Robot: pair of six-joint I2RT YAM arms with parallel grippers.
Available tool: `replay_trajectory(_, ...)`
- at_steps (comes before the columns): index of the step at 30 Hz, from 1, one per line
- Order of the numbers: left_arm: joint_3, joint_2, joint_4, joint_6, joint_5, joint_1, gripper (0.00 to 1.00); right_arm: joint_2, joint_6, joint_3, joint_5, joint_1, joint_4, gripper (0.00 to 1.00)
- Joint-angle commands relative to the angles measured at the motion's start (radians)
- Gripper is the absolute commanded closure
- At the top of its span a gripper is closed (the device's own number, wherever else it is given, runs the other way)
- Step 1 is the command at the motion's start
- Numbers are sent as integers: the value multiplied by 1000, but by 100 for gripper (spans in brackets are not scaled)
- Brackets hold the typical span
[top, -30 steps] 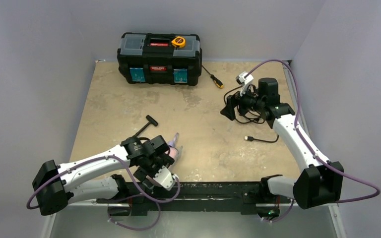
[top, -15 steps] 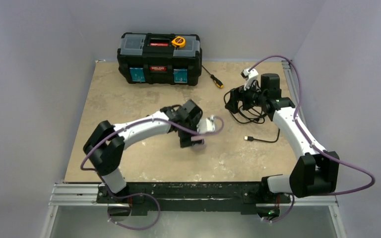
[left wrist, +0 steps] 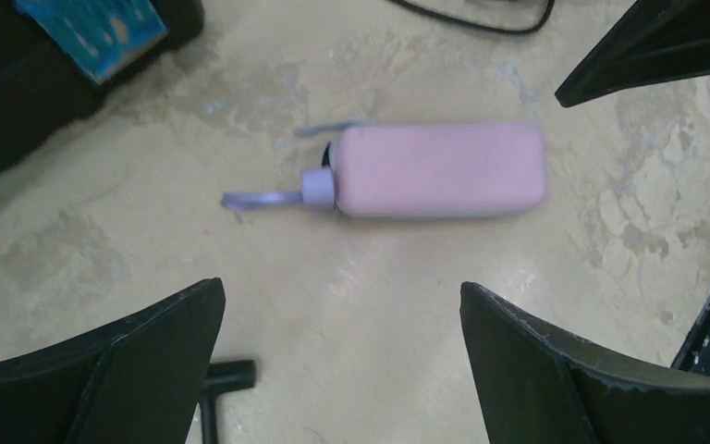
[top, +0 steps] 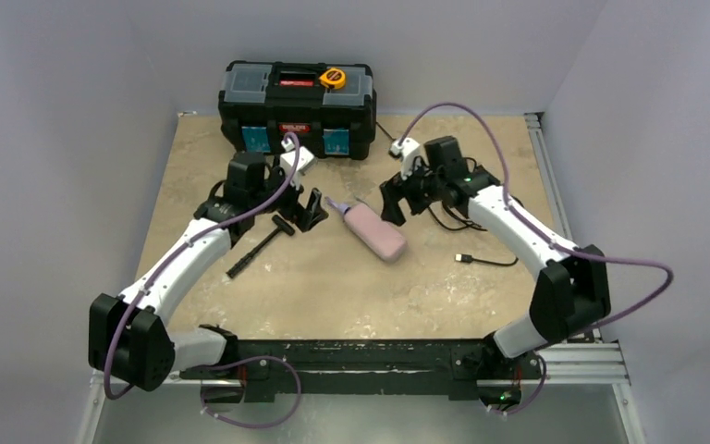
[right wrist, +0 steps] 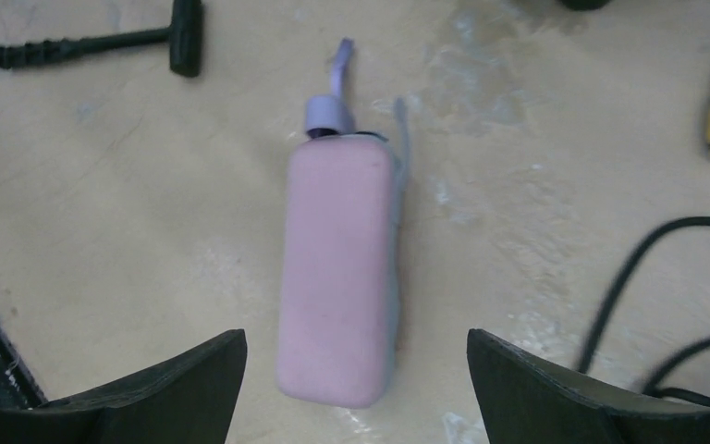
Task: Open the umbrella
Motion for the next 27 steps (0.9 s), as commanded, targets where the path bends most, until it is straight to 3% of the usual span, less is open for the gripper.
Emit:
replay_trajectory(1,-180,-36,148,-82,56,19,1,78,-10,27,89,105,-21,12)
replay_trajectory(5,-296,-70,250,-161,97,18,6,156,-54,12,72,169,6,17)
replay_trajectory(12,-380,-74,352,-119,107,4,18,339,-108,107,47,175,-75,14)
replay_trajectory(18,-406,-54,409,-114,94,-68,28,357,-265,65,-75,159,-126,48)
replay_trajectory(23,-500,-78,505,-27,-12,-187,35,402,-416,69,-159,90,-274,62)
replay_trajectory(27,-546,-28,580,-50,-68,-220,43,382,-510,36,-155,65,-313,65)
